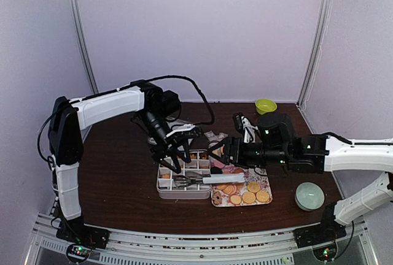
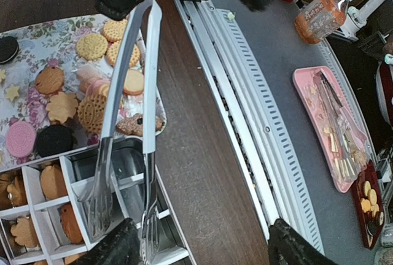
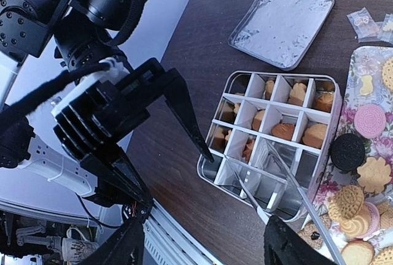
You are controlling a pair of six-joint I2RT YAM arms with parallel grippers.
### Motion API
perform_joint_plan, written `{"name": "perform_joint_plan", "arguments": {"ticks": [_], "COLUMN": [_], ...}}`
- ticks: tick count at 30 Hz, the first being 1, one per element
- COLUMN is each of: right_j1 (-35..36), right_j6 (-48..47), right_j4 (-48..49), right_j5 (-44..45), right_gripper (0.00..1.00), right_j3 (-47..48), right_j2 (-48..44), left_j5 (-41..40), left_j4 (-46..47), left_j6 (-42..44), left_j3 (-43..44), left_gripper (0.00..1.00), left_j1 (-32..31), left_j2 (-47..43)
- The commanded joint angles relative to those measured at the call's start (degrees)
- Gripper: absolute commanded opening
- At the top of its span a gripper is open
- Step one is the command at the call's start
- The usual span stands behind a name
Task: Pack the cookies
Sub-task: Pick up the clamp from the packing box.
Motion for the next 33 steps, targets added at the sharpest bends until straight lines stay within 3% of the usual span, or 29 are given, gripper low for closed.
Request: {"name": "perform_joint_plan", "arguments": {"ticks": [1,11,18,25,33], "right_j1": [0.6,-1.9,-3.3,-3.4,-3.4], "right_j6": [0.1,-1.7,2.4,2.5,1.2], "right_j4": [-4.2,-23.0,-30.5,-32.7,-32.7], "right_j5": [4.4,16.7,20.3,20.2,19.5], "right_gripper": [0.67,0.68,0.68,0.66,0.66], "right_j3": [0.4,0.1,-7.8,-9.9,-10.1], "right_j2": [-2.1,-20.1,-31.2,-32.6,-31.5], "left_j5": [0.1,-2.1,-2.5,-0.2,0.8], "left_j4": [1.5,8.0,7.0,2.6,0.1], "left_j6": [2.5,-2.2,-3.7,-3.4,-1.7], "left_j3": [-1.4,2.8,9.7,16.4,16.7], "left_gripper": [0.71,0.50,0.45,0.42,0.40], "left_j1": [-2.4,-5.5,-8.0,-9.1,-10.3], "left_j2": [0.2,4.6,10.0,15.1,16.9]}}
